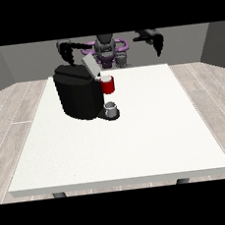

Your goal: Insert the coffee pod into the coffee machine and close the lid

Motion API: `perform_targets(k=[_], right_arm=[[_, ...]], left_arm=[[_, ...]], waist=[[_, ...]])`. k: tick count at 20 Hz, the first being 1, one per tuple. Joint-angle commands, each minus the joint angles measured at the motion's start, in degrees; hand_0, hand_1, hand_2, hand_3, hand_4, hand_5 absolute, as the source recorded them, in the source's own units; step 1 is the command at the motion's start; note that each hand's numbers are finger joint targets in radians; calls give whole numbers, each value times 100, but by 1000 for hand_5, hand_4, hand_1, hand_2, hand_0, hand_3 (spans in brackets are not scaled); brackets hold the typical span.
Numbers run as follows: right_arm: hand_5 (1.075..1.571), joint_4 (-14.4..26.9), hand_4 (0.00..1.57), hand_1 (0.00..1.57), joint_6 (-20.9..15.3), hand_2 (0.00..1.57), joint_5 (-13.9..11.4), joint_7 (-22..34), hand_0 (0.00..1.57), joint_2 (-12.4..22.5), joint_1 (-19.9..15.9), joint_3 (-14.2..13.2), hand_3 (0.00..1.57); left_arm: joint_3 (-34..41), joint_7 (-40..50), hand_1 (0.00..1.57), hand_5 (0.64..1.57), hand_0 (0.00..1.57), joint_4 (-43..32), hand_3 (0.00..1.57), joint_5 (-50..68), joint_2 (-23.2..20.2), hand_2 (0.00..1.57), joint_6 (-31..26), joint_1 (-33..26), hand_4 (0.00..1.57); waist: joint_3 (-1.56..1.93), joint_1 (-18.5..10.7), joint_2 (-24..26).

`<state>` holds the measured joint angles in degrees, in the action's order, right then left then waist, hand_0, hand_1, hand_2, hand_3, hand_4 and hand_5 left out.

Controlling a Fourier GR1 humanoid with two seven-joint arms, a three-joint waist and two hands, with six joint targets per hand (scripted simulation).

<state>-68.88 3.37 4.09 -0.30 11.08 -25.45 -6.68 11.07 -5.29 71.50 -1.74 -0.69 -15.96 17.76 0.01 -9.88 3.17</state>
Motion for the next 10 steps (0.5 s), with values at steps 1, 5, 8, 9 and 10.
perform_targets(k=[1, 5, 8, 9, 10], right_arm=[[1571, 311, 0, 0, 42, 0, -60, -82, 0, -61, -173, 37, 0], [1571, 490, 0, 0, -87, 0, -314, -144, 0, -105, -656, 159, 0], [1571, 564, 0, 0, 135, 0, -294, -331, 0, -48, -752, 151, 0], [1571, 668, 0, 0, 56, 0, -322, -172, 0, -73, -880, 136, 0], [1571, 469, 0, 0, -292, 0, -545, 165, 0, -448, -860, 465, 0]], left_arm=[[-135, 548, 0, 1571, 0, 633, 0, 4, 0, 0, 333, -42, 0], [-32, 453, 0, 1571, 0, 671, 0, 239, -262, 0, 106, -116, 0], [48, -108, 0, 1571, 0, 528, 0, 176, -423, 0, 135, -193, 0], [-26, 267, 0, 1571, 0, 721, 0, 191, -343, 0, 302, -82, 0], [17, 172, 0, 1571, 0, 520, 0, 187, -336, 0, 303, -172, 0]], waist=[[1, 116, -88], [0, 112, -353], [0, 246, -638], [0, 234, -537], [-1, 296, -417]])
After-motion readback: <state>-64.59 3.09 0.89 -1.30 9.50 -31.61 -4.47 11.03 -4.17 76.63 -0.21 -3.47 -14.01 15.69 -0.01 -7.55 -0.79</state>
